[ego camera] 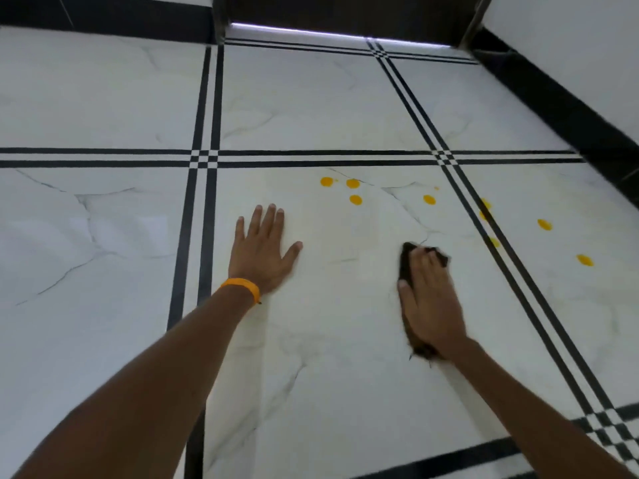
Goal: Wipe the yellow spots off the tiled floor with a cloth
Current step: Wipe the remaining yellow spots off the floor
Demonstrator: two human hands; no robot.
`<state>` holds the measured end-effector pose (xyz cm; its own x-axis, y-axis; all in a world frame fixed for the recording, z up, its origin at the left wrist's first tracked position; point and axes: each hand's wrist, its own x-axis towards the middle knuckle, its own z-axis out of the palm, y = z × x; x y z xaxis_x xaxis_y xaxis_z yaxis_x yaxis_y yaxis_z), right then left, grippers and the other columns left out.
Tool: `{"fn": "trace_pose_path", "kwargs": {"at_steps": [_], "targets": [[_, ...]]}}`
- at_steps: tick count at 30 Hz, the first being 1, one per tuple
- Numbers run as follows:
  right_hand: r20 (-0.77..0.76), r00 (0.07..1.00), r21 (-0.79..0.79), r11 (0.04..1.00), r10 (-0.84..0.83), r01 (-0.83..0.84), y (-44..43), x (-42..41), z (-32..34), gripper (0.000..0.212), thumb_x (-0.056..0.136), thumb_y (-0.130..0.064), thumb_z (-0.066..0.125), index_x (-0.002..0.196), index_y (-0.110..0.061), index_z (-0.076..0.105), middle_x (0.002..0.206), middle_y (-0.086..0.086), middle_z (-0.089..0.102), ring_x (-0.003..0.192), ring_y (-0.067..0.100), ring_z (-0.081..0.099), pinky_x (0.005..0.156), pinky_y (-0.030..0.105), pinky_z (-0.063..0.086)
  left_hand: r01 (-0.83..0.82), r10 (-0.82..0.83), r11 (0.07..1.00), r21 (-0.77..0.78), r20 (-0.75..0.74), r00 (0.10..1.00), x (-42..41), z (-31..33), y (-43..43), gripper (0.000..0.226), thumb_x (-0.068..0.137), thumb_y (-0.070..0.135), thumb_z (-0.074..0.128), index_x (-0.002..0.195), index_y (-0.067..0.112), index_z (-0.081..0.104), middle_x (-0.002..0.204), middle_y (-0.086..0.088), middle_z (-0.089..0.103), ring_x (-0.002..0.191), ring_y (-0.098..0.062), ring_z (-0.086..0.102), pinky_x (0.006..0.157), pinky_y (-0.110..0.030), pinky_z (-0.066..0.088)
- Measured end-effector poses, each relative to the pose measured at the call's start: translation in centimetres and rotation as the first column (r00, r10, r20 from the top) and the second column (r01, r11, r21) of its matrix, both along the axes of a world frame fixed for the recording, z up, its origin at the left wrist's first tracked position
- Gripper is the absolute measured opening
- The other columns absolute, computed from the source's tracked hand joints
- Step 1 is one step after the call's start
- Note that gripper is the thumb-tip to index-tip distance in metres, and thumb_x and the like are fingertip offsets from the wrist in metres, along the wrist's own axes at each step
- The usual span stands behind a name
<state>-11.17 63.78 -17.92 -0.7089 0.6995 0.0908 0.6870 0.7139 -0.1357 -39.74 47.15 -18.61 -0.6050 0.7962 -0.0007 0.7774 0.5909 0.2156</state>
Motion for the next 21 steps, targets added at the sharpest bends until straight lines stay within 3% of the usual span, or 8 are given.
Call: {"fn": "trace_pose_path", "kwargs": {"at_steps": [2, 4, 7, 10, 12, 15, 17, 21], "targets": [[-0.008, 0.983, -0.017, 0.983, -0.183, 0.183, 4.6, -3.0, 0.0, 0.079, 0.098, -0.049, 0.011, 0.159, 0.001, 0.021, 0.165, 0.02, 0.025, 0.154, 0.036, 0.02, 0.125, 0.051, 0.017, -0.005, 0.005, 1.0, 0.013, -0.031, 1.0, 0.1, -0.8, 0.6, 0.082, 0.095, 0.064, 0.01, 0.16, 0.015, 0.007, 0.169, -0.003, 0.005, 0.155, -0.024, -0.002, 0.124, -0.051, 0.001], [-0.039, 0.971, -0.014, 0.972, -0.236, 0.236, 4.9, -7.8, 0.0, 0.078, 0.098, -0.045, 0.013, 0.157, 0.004, 0.023, 0.163, 0.024, 0.028, 0.152, 0.04, 0.022, 0.124, 0.055, 0.018, 0.004, -0.003, 1.0, 0.024, -0.033, 0.999, 0.4, -1.2, 0.8, 0.079, 0.097, 0.063, 0.013, 0.16, 0.015, 0.008, 0.169, -0.002, 0.006, 0.155, -0.024, -0.001, 0.124, -0.052, 0.003], [-0.026, 0.994, -0.002, 0.995, 0.104, -0.104, -1.7, -11.4, -0.6, 0.069, 0.101, -0.038, 0.026, 0.158, 0.0, 0.025, 0.166, 0.018, 0.026, 0.154, 0.035, 0.02, 0.126, 0.051, 0.015, -0.016, 0.017, 1.0, 0.022, -0.056, 0.998, -0.6, -1.4, 0.4, 0.078, 0.098, 0.062, 0.015, 0.16, 0.016, 0.008, 0.169, -0.002, 0.006, 0.155, -0.023, 0.0, 0.124, -0.053, 0.006], [0.013, 0.939, -0.078, 0.937, 0.344, -0.342, -3.1, -6.1, -0.1, 0.067, 0.104, -0.041, 0.031, 0.161, -0.009, 0.02, 0.17, 0.005, 0.015, 0.158, 0.024, 0.01, 0.128, 0.04, 0.009, 0.003, -0.002, 1.0, 0.017, -0.033, 0.999, 0.1, -1.1, 0.7, 0.077, 0.098, 0.062, 0.015, 0.16, 0.016, 0.006, 0.169, -0.002, 0.005, 0.156, -0.023, -0.002, 0.124, -0.053, 0.007], [-0.024, 0.979, -0.016, 0.98, 0.2, -0.201, 3.1, -4.7, -0.1, 0.069, 0.101, -0.043, 0.029, 0.159, -0.004, 0.027, 0.167, 0.012, 0.025, 0.155, 0.031, 0.019, 0.126, 0.044, 0.015, 0.003, -0.002, 0.999, 0.034, -0.024, 1.0, 0.3, -0.9, 1.1, 0.077, 0.099, 0.061, 0.015, 0.16, 0.016, 0.004, 0.169, -0.001, 0.003, 0.156, -0.023, -0.003, 0.124, -0.052, 0.006], [0.006, 0.98, -0.081, 0.977, -0.197, 0.197, 12.1, -9.6, 0.7, 0.079, 0.098, -0.048, 0.013, 0.157, 0.003, 0.023, 0.164, 0.023, 0.027, 0.153, 0.039, 0.021, 0.124, 0.053, 0.018, 0.0, 0.001, 1.0, 0.028, -0.043, 0.999, -0.4, -1.3, 0.9, 0.076, 0.099, 0.061, 0.015, 0.16, 0.017, 0.003, 0.169, 0.0, 0.003, 0.156, -0.022, -0.004, 0.125, -0.051, 0.004], [-0.004, 0.969, -0.076, 0.966, -0.248, 0.247, 11.2, -14.7, 0.4, 0.079, 0.096, -0.044, 0.011, 0.157, 0.005, 0.023, 0.162, 0.025, 0.029, 0.151, 0.041, 0.023, 0.124, 0.054, 0.017, 0.0, 0.002, 0.999, 0.038, -0.05, 0.999, -0.8, -1.6, 0.5, 0.076, 0.099, 0.061, 0.015, 0.16, 0.018, 0.003, 0.169, 0.0, 0.003, 0.155, -0.021, -0.004, 0.125, -0.051, 0.005], [0.035, 0.962, -0.08, 0.96, 0.271, -0.268, 2.0, -12.4, -0.7, 0.069, 0.102, -0.043, 0.019, 0.161, -0.008, 0.018, 0.17, 0.006, 0.015, 0.158, 0.025, 0.008, 0.128, 0.042, 0.008, 0.012, -0.01, 0.999, 0.033, -0.067, 0.998, -1.3, -1.8, 0.8, 0.078, 0.098, 0.063, 0.01, 0.16, 0.017, 0.001, 0.169, -0.002, 0.002, 0.155, -0.022, -0.004, 0.125, -0.052, 0.005]]}}
